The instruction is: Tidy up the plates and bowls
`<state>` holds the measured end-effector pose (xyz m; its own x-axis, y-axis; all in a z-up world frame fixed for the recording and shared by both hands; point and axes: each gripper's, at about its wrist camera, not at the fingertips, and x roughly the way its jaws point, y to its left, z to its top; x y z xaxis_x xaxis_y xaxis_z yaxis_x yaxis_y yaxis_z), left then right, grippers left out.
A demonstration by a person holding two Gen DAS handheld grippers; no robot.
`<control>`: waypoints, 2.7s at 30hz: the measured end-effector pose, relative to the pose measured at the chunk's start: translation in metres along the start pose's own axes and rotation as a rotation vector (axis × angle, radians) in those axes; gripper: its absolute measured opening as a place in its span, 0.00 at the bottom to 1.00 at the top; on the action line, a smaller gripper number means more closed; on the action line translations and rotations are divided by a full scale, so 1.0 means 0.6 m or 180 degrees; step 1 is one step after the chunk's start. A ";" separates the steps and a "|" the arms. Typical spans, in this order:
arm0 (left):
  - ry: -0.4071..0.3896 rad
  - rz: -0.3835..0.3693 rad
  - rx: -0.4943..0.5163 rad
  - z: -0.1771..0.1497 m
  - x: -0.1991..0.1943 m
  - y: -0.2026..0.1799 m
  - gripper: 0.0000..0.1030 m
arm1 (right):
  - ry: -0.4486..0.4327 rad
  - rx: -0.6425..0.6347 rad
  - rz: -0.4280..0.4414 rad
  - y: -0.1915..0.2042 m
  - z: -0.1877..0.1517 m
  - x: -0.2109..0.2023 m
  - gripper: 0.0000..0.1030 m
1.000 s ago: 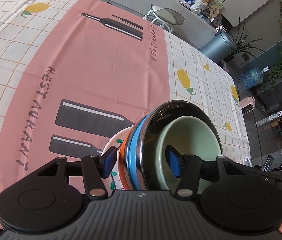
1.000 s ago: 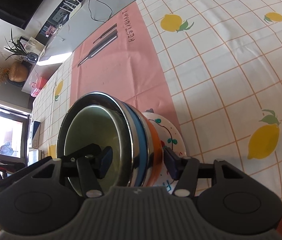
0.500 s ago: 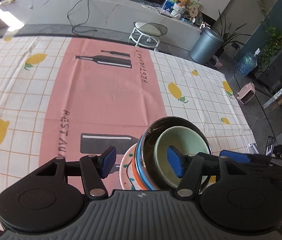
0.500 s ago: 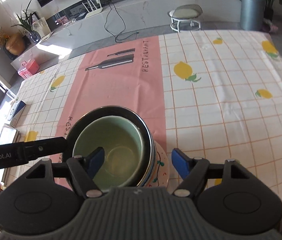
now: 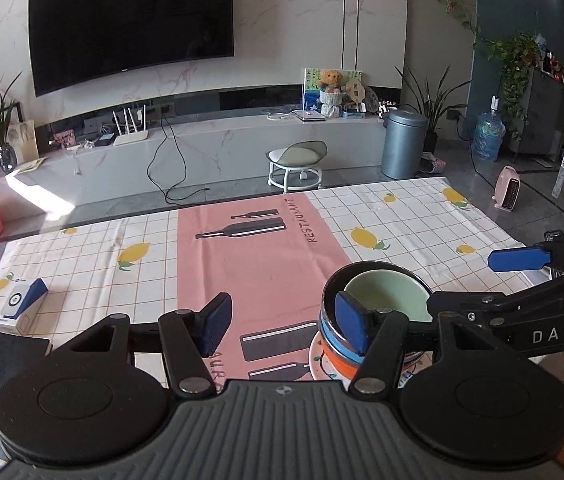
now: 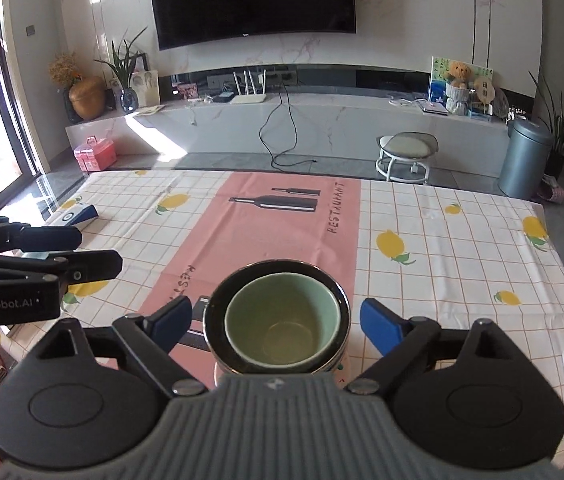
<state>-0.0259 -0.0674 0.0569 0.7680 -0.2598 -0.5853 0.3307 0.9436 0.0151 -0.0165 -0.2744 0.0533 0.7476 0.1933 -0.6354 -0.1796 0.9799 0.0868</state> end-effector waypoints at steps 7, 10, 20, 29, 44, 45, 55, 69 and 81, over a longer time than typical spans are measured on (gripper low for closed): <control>-0.0081 0.0019 -0.0162 -0.037 -0.021 0.011 0.78 | -0.0184 0.0164 -0.0063 0.019 -0.043 -0.042 0.90; -0.0059 0.0127 -0.0027 -0.056 -0.019 0.004 0.79 | -0.0245 0.0155 -0.0145 0.030 -0.064 -0.054 0.90; 0.0220 0.0276 0.0039 -0.121 0.020 -0.023 0.83 | -0.0044 0.0290 -0.0444 0.036 -0.137 -0.041 0.91; 0.0513 0.0327 -0.0117 -0.142 0.056 -0.021 0.84 | 0.0018 0.0385 -0.0505 0.032 -0.146 -0.011 0.91; 0.0703 0.0337 -0.0157 -0.149 0.073 -0.023 0.83 | 0.0222 0.0416 -0.0445 0.035 -0.156 0.021 0.91; 0.0705 0.0335 -0.0161 -0.149 0.074 -0.022 0.83 | 0.0222 0.0417 -0.0444 0.035 -0.156 0.021 0.91; 0.0722 0.0340 -0.0152 -0.148 0.075 -0.021 0.84 | 0.0233 0.0402 -0.0440 0.035 -0.155 0.024 0.91; 0.0724 0.0338 -0.0157 -0.149 0.075 -0.020 0.83 | 0.0244 0.0364 -0.0436 0.039 -0.156 0.025 0.91; 0.0738 0.0327 -0.0157 -0.150 0.075 -0.021 0.83 | 0.0275 0.0367 -0.0431 0.037 -0.157 0.029 0.91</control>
<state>-0.0449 -0.0724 -0.0427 0.6481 -0.1134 -0.7530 0.2259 0.9730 0.0480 -0.0676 -0.2540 -0.0280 0.7014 0.0593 -0.7103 -0.0031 0.9968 0.0801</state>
